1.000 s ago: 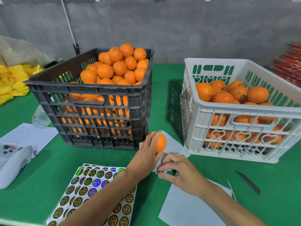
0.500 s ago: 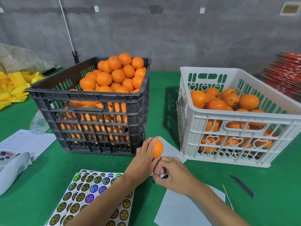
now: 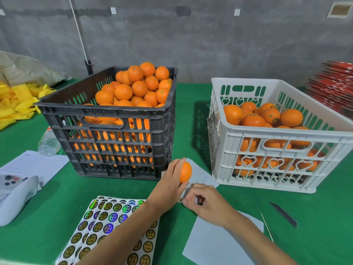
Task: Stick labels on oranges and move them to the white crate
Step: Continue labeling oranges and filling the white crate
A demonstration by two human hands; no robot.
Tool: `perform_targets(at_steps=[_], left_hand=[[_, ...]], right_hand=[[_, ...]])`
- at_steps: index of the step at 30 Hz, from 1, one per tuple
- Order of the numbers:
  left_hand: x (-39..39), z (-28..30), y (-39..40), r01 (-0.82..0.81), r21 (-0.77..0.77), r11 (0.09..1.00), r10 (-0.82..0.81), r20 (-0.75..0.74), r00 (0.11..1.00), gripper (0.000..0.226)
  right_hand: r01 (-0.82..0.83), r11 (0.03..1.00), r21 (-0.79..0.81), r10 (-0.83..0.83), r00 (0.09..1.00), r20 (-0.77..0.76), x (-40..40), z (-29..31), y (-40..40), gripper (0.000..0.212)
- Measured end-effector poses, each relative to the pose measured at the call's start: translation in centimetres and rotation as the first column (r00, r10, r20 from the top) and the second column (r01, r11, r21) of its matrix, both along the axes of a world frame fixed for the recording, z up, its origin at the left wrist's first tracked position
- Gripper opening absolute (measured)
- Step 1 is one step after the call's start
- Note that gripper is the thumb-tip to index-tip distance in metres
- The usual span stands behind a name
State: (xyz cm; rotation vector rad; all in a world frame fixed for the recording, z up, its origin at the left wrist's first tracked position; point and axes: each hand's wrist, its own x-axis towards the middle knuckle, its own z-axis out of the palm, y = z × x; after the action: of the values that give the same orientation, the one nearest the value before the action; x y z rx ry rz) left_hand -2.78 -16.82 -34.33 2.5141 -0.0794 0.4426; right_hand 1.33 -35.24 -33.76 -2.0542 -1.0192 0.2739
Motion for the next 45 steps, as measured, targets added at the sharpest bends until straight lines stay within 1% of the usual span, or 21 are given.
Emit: perform_targets(at_steps=[2,4,10,15,18,24,31,36,40,43,45], left_hand=[[0.0,0.0,0.0,0.000,0.011,1.000,0.000,0.008,1.000,0.073],[0.0,-0.1,0.0,-0.002,0.010,1.000,0.002,0.011,1.000,0.073],[0.1,-0.2,0.0,-0.008,0.015,1.000,0.008,0.018,1.000,0.075],[0.1,-0.3,0.0,-0.012,0.020,1.000,0.012,0.026,1.000,0.074],[0.1,-0.3,0.0,-0.017,0.017,1.000,0.017,0.027,1.000,0.075],[0.2,-0.4,0.1,-0.012,0.000,1.000,0.012,0.018,1.000,0.074],[0.2,-0.4,0.1,-0.018,-0.008,1.000,0.018,0.005,1.000,0.074],[0.1,-0.2,0.0,-0.011,-0.005,1.000,0.011,0.006,1.000,0.074],[0.0,0.0,0.0,-0.013,-0.012,1.000,0.013,-0.005,1.000,0.074],[0.0,0.1,-0.1,-0.015,-0.009,1.000,0.015,-0.003,1.000,0.073],[0.0,0.1,-0.1,-0.012,-0.006,1.000,0.012,-0.002,1.000,0.073]], right_hand=[[-0.001,1.000,-0.002,0.001,1.000,-0.031,0.0,0.1,-0.1,0.016],[-0.006,1.000,-0.015,0.006,1.000,-0.015,0.0,0.0,-0.1,0.014],[-0.024,1.000,-0.010,0.024,0.998,0.058,0.1,-0.4,-0.5,0.016],[-0.063,0.998,0.020,0.063,0.998,-0.007,0.3,0.0,-0.8,0.009],[-0.074,0.997,0.034,0.077,0.994,-0.080,0.4,0.2,-0.9,0.011],[-0.084,0.996,0.000,0.083,0.988,-0.130,0.3,0.8,-0.9,0.009],[-0.080,0.997,0.006,0.080,0.992,-0.101,0.3,0.5,-0.8,0.010],[-0.091,0.995,0.035,0.093,0.994,-0.058,0.4,0.2,-0.7,0.017],[-0.100,0.994,0.039,0.101,0.995,-0.023,0.3,0.2,-0.7,0.017],[-0.109,0.993,0.042,0.110,0.994,-0.020,0.2,0.3,-0.7,0.012],[-0.119,0.992,0.044,0.120,0.992,-0.027,0.1,0.4,-0.8,0.016]])
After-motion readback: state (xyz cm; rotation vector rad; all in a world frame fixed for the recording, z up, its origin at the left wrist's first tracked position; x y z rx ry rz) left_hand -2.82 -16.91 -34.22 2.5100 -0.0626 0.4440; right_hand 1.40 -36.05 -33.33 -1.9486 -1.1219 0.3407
